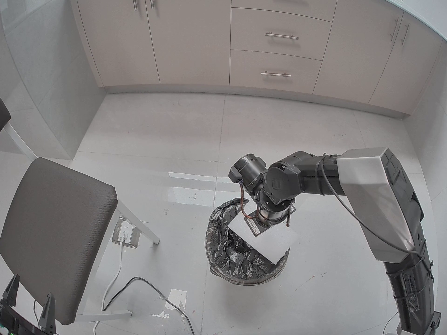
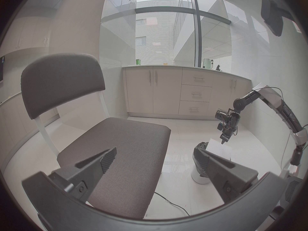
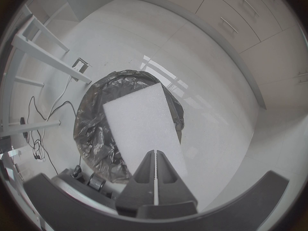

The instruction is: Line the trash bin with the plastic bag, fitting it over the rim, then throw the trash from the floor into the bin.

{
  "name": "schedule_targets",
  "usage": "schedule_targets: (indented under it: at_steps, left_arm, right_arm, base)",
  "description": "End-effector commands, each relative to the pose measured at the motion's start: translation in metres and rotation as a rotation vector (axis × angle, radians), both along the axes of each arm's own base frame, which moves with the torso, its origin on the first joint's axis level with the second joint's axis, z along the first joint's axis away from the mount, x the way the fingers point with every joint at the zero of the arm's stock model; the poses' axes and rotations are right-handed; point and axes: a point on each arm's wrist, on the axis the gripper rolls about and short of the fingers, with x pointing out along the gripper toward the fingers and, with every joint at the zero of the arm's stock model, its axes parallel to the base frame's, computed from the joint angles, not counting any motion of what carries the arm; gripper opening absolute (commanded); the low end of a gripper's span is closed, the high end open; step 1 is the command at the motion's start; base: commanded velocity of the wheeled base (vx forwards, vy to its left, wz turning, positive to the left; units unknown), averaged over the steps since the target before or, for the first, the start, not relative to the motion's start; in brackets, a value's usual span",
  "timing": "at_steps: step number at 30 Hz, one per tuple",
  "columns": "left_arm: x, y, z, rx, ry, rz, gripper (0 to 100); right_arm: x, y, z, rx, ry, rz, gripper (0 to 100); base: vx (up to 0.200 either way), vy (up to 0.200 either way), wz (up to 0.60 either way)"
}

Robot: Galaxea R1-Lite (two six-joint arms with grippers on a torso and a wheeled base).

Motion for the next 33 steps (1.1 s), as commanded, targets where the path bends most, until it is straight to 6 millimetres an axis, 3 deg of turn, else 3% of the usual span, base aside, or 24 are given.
schedule_targets:
  at_steps: [1,19,33]
  left_arm:
    - [0.000,0.000,-0.005,-0.001,0.001,0.000,100]
    - [0.000,0.000,-0.005,-0.001,0.001,0.000,100]
    - [0.000,0.000,-0.005,-0.001,0.001,0.000,100]
  right_arm:
    - [0.010,-0.002,-0.023,-0.005,0.007,-0.022,0]
    - [0.015,0.012,-0.045,0.054,-0.047,-0.036,0]
    - [0.008,0.029,-0.081,0.028,-0.020,0.004,0]
  base:
    - [0.000,0.000,0.00]
    - [0.000,0.000,0.00]
    - [0.000,0.000,0.00]
